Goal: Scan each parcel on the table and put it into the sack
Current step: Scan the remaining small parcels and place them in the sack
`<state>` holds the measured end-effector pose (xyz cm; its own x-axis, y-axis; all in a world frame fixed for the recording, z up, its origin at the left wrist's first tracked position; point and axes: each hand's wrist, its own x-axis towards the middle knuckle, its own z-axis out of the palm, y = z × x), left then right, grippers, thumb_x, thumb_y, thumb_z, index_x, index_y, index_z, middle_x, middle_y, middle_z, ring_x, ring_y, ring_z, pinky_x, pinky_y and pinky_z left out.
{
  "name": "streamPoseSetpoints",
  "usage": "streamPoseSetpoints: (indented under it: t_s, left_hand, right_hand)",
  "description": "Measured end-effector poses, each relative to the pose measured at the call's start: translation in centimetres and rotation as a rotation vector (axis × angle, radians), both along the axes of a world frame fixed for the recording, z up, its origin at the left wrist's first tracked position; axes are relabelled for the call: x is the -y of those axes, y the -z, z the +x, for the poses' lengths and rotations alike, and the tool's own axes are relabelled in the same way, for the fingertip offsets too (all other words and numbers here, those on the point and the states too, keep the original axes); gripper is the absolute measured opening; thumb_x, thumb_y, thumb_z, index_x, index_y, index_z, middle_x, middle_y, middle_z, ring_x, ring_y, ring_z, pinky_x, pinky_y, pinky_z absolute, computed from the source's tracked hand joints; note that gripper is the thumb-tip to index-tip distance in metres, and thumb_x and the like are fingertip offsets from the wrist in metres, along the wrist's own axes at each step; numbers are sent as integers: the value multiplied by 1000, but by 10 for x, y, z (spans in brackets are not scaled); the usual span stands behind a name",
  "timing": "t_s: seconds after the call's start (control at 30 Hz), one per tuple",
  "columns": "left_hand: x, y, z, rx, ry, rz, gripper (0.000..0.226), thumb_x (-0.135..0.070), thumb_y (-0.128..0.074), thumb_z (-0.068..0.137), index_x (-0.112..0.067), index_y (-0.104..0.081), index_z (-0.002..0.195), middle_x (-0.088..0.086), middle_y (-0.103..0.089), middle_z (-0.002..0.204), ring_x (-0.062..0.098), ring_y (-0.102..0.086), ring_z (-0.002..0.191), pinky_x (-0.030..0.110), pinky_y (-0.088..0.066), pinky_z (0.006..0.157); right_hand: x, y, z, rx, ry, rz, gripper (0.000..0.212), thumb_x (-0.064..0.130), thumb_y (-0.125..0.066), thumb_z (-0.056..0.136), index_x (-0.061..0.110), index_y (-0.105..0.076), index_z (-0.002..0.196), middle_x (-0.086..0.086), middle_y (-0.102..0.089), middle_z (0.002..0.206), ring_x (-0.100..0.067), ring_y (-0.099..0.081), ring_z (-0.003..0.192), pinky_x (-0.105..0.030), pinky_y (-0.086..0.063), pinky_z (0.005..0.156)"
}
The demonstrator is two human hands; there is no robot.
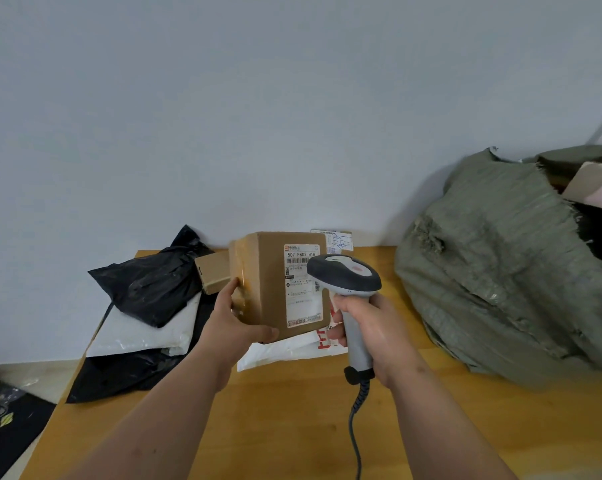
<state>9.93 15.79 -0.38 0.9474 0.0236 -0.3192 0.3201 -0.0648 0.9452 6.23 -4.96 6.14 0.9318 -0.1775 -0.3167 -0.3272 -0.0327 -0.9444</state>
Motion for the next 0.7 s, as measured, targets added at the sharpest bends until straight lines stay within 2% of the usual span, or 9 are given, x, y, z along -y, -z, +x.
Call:
streamPoseSetpoints:
  t_s: [0.1, 0.23, 0.37, 0.5, 0.53, 0.7]
  left_hand:
    - [9, -8, 3, 55, 18, 87, 121, -1, -90, 59, -45, -23, 151, -3, -44, 135, 23, -50, 117, 39, -50, 86]
    - [31, -29, 7, 172, 16, 272, 127, -26, -92, 47, -50, -20, 148, -4, -38, 144, 24, -47, 126, 52, -51, 97]
    - [68, -53, 8, 306, 0, 438, 123, -32, -94, 54, -47, -18, 150, -2, -39, 148, 23, -43, 132, 55, -46, 102]
    - [115, -75, 6, 420, 6, 504, 119, -31, -93, 60, -41, -18, 152, -1, -35, 148, 24, -40, 132, 51, -46, 102]
    - [128, -80, 6, 439, 5, 518, 119, -32, -92, 61, -40, -17, 153, -2, -33, 148, 24, -40, 132, 50, -46, 102]
    - [201, -108, 2, 532, -3, 553, 117, -37, -90, 63, -43, -15, 152, -5, -30, 150, 24, -37, 134, 51, -45, 103]
  right_hand:
    - [6, -4, -6, 8, 39, -17, 8, 25, -63, 92, 17, -62, 92, -3, -68, 81, -14, -71, 66, -26, -49, 58]
    - [23, -8, -14, 35, 90, 5, 7, 27, -64, 92, 22, -61, 95, 4, -67, 76, -14, -71, 68, -26, -52, 60]
    - [51, -15, -21, 72, 109, -8, 3, 23, -63, 92, 23, -61, 94, 7, -68, 71, -6, -68, 56, -19, -48, 49]
    - [89, -23, -26, 89, 119, -50, 7, 27, -61, 93, 21, -60, 95, -3, -67, 90, -16, -73, 68, -36, -56, 74]
    - [101, -25, -27, 91, 121, -60, 8, 29, -62, 93, 22, -61, 96, -4, -68, 94, -16, -73, 69, -37, -56, 77]
    - [173, -41, -36, 141, 199, -75, 9, 31, -62, 93, 26, -60, 100, 1, -69, 99, -15, -73, 69, -40, -58, 76]
